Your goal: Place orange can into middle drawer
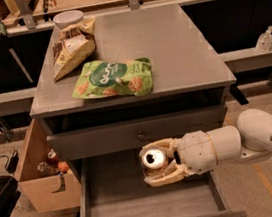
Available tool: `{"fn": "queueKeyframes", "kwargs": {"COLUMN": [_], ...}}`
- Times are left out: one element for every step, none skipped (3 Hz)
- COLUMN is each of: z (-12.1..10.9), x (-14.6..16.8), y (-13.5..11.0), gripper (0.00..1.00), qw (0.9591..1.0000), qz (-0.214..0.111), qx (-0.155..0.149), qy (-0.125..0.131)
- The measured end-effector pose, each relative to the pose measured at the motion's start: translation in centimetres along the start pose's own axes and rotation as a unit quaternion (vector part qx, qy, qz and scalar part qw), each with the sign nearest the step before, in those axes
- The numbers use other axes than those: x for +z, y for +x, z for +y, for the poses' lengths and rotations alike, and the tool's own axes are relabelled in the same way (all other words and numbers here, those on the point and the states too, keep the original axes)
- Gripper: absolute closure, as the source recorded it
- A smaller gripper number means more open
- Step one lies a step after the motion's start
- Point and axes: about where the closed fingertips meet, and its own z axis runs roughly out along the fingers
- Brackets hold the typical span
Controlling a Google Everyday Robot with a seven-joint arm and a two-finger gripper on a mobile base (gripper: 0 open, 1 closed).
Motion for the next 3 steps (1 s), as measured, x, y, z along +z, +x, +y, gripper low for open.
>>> {"fn": "queueKeyframes", "kwargs": {"z": [0.0, -0.4, -0.9], "x": [0.0, 1.1, 3.8], "y": [0.0, 3.6, 10.6], "gripper": [1.0, 1.0, 1.0], "qw": [1.0, 0.9998, 0.9994], "qz": [0.0, 0.007, 0.01], "qx": [0.0, 0.017, 0.031], "qy": [0.0, 0.011, 0.012]}}
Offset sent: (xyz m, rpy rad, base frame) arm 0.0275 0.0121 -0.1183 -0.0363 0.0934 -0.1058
